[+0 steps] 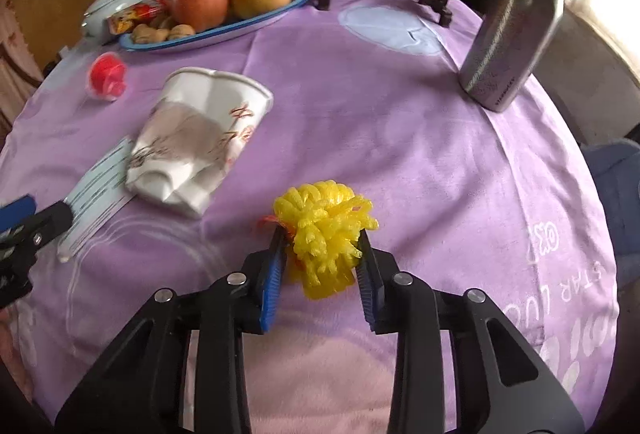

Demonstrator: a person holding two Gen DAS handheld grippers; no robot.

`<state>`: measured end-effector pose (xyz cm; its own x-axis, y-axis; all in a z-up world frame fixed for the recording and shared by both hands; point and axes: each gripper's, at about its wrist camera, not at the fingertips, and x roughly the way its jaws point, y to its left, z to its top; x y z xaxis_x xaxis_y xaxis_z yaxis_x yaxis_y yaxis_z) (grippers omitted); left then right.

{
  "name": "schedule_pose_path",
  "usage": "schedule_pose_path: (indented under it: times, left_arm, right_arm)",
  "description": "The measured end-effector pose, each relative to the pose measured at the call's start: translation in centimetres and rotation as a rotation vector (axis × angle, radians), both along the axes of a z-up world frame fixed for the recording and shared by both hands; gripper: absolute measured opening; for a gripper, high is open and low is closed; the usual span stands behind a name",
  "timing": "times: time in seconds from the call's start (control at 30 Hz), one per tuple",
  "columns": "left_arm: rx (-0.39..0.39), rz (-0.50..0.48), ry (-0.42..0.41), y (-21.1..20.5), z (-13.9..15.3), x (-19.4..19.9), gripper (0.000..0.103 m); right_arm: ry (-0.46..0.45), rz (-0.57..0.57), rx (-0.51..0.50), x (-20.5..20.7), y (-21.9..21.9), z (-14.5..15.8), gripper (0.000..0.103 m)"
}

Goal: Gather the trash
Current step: 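Grasp the yellow pompom with the right gripper while the left grasps the white medicine box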

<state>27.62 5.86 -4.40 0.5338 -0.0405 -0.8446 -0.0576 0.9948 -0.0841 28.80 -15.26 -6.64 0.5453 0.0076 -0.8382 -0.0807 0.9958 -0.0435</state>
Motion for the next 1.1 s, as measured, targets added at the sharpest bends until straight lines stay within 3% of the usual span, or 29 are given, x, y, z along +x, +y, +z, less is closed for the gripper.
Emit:
schedule_pose_path:
  times: [0.53, 0.73, 0.9, 1.1]
  left_arm:
    - [0.01, -0.033, 0.025, -0.5, -0.5, -0.3, 0.084]
    - [0.028, -0.052, 0.027, -1.1, -1.0, -0.2, 0.085]
    - [-0.021, -0.049, 0.084, -0.4, -2.3, 0.5, 0.086]
    - [0.022, -0.056, 0.044, -0.8, -2.6, 0.7, 0.087]
  right_arm:
    - [-0.04, 0.022, 0.141, -6.6, -2.5, 0.9, 0.032]
    - [-0.041, 0.004, 0.215, -7.6, -3.0, 0.3, 0.032]
    - [-0.042, 0.026, 0.222, -7.9, -2.8, 0.4, 0.032]
    - [-0.047, 0.038, 0.245, -8.3, -2.9, 0.6, 0.032]
